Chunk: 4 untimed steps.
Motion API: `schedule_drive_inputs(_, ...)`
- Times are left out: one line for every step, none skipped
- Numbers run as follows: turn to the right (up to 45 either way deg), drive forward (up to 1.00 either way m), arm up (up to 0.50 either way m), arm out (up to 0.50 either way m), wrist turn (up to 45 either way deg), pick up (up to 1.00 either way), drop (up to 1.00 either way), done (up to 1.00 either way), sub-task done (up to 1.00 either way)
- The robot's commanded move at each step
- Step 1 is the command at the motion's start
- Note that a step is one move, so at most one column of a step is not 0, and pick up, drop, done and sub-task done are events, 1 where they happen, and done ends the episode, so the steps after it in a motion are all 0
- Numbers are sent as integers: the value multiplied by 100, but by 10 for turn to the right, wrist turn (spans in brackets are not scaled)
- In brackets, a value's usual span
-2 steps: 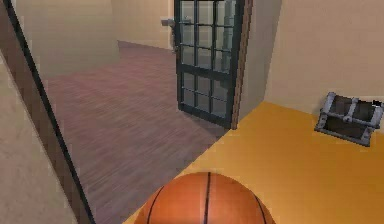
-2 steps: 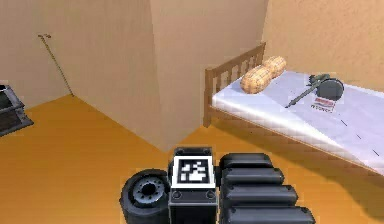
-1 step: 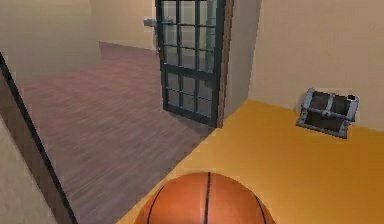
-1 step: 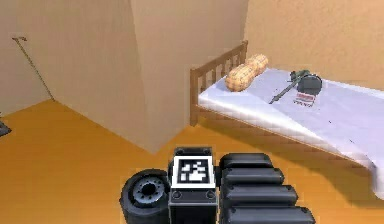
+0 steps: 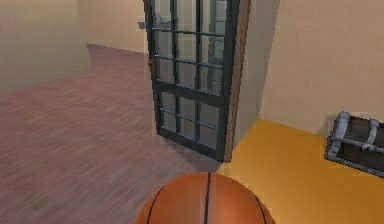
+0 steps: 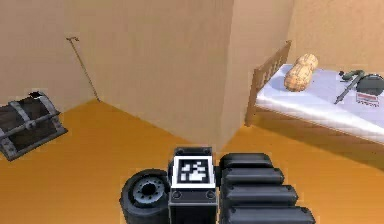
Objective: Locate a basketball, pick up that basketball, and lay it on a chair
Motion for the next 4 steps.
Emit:
schedule_drive_inputs(-60,0,0,0,0,0,0,0,0)
schedule_drive_inputs(0,50,0,0,0,0,0,0,0)
schedule_drive_inputs(-450,0,0,0,0,0,0,0,0)
schedule_drive_inputs(-30,0,0,0,0,0,0,0,0)
